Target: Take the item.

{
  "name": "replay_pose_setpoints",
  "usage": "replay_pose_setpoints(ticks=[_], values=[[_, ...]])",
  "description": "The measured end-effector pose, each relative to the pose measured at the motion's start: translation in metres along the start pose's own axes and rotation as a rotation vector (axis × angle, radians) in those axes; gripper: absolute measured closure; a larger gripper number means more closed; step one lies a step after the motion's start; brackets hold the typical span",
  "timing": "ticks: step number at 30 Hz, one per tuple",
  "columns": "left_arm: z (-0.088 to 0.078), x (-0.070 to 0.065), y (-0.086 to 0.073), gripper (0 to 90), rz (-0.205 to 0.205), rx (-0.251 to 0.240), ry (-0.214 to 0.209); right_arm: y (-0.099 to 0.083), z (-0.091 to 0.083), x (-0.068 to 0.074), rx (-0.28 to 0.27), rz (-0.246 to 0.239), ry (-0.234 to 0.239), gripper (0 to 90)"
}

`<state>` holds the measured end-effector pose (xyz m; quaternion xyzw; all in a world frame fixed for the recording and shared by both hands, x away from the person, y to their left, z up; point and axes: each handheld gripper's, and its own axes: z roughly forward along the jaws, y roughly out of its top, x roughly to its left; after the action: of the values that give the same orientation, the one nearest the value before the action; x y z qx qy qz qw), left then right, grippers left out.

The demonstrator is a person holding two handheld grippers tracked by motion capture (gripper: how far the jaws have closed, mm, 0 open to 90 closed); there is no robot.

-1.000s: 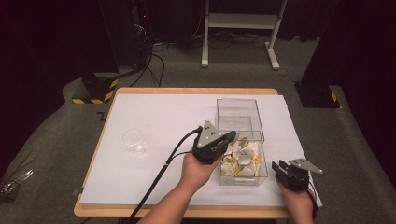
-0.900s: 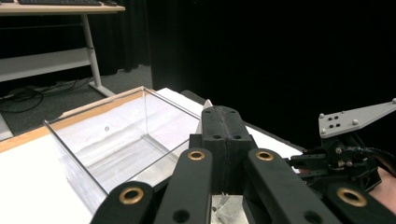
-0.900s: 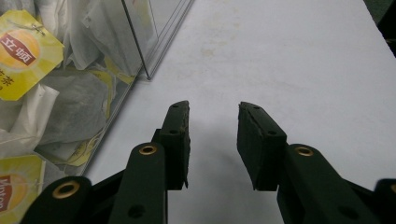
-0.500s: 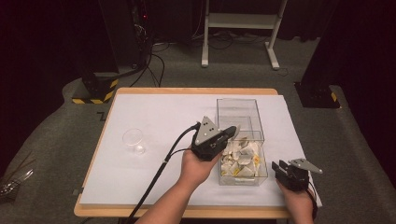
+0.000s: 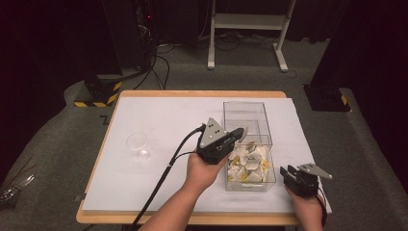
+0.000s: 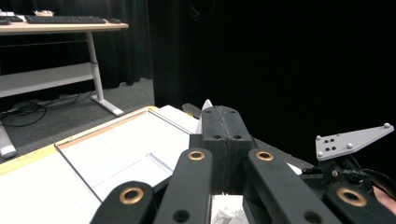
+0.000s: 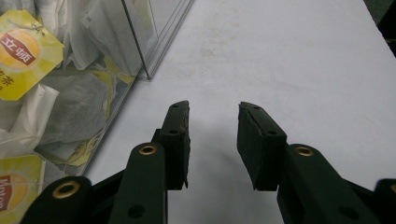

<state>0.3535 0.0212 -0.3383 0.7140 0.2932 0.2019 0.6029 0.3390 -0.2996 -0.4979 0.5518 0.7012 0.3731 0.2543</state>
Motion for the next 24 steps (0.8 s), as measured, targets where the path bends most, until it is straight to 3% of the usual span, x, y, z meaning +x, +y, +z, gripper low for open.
replay_pose_setpoints(ticks=[24], values=[[-0.010, 0.005, 0.009, 90.0, 0.003, -0.044, 0.010, 0.000, 0.000, 0.001, 0.003, -0.004, -0.005, 64.4]])
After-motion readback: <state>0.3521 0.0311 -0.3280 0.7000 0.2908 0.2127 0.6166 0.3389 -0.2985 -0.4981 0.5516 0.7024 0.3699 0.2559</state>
